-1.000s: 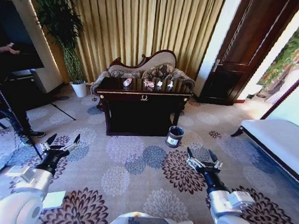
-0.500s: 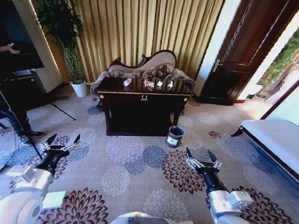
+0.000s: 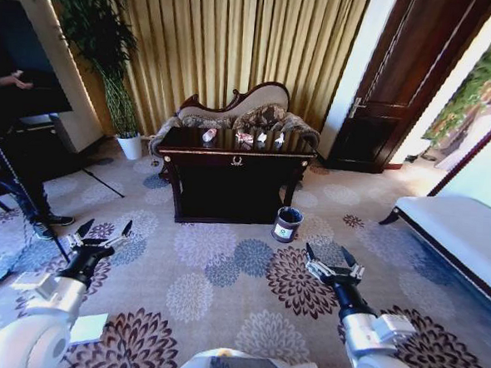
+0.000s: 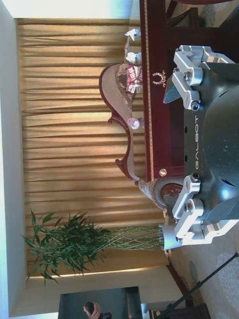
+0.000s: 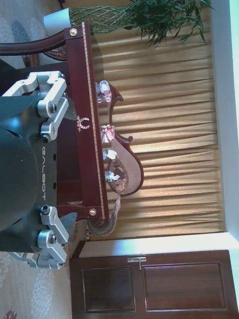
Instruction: Move to the front of the table and place the trash on the table into the trash bin.
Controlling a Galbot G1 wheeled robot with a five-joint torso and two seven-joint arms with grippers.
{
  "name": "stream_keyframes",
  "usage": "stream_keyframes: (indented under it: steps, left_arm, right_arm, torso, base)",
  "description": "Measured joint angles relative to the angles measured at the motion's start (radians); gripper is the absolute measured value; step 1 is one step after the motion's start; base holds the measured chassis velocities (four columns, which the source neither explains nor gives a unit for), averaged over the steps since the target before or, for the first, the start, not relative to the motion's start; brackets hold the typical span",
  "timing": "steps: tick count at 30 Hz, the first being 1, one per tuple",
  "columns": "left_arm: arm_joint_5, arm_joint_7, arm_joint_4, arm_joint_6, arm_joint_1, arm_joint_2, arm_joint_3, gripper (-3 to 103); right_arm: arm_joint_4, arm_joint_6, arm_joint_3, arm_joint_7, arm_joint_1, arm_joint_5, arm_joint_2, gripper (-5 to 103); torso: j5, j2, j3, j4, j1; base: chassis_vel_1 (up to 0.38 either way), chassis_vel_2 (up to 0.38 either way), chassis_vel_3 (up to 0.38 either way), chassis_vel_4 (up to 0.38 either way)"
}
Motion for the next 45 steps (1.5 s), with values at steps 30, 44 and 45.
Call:
stream_keyframes:
  steps: [30, 44, 45]
  left_arm:
    - [-0.005, 0.014, 0.004, -0.033, 0.009, -0.001, -0.008, 100]
    - [-0.005, 0.015, 0.005, -0.036, 0.009, -0.001, -0.008, 100]
    - [-0.005, 0.015, 0.005, -0.036, 0.009, -0.002, -0.008, 100]
  right_arm:
    - [0.000, 0.016, 0.000, -0.017, -0.009, -0.008, -0.002, 100]
    - [0.000, 0.019, 0.000, -0.017, -0.008, -0.006, -0.002, 100]
    - [0.000, 0.019, 0.000, -0.018, -0.008, -0.006, -0.002, 100]
  torso:
    - [0.0000, 0.000, 0.000, -0.0001, 0.000]
    - [0.0005, 0.000, 0.000, -0.0001, 0.000]
    - [0.0002, 0.000, 0.000, -0.0002, 0.000]
  base:
    - [-0.032, 0.031, 0.028, -0.032]
    - [-0.195, 0.172, 0.186, -0.166]
    - [-0.212, 0.182, 0.190, -0.185]
